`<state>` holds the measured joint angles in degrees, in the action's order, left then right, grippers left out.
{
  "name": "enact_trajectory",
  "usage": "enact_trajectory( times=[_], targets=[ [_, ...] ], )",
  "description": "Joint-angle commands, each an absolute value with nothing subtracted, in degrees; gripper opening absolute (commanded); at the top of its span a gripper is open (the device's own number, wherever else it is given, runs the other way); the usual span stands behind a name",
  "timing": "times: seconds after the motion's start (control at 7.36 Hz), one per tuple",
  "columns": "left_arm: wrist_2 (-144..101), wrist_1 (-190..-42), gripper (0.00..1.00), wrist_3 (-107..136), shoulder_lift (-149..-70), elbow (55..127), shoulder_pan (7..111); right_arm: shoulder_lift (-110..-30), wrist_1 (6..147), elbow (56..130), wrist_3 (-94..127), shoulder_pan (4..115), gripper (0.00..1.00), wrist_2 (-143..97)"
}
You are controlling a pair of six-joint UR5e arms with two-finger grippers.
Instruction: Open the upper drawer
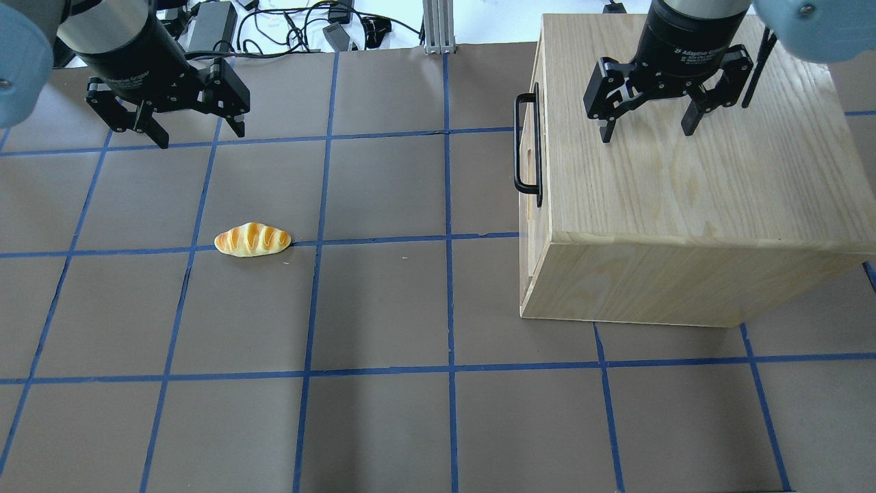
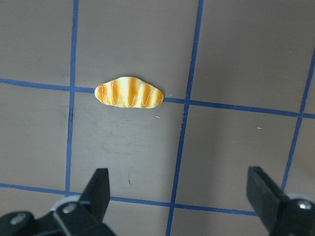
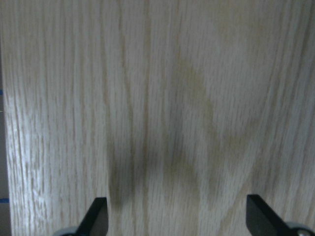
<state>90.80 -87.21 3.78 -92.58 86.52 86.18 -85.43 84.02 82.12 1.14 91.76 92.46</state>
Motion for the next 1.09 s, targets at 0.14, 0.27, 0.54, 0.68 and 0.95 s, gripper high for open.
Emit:
enact_trajectory(
  times=[0.14, 0.27, 0.54, 0.68, 0.95],
  targets=[
    [89.4, -87.4, 1.00, 4.0, -91.6, 84.6, 86.1, -85.4, 84.0, 82.1, 1.1, 91.8, 1.00, 92.5],
    [89.3, -87.3, 1.00, 3.8, -92.5, 85.2, 86.5, -85.4, 84.0, 82.1, 1.1, 91.8, 1.00, 92.5],
    [89.3, -87.3, 1.00, 5.1, -93.3, 85.3, 87.1, -85.4, 84.0, 82.1, 1.1, 91.8, 1.00, 92.5],
    [89.2, -87.2, 1.00, 5.5, -93.4, 85.1, 87.2, -85.4, 84.0, 82.1, 1.1, 91.8, 1.00, 92.5],
    [86.7, -86.7, 1.00, 10.5, -94.6, 84.8, 91.3, -85.4, 84.0, 82.1, 1.1, 91.8, 1.00, 92.5]
  ],
)
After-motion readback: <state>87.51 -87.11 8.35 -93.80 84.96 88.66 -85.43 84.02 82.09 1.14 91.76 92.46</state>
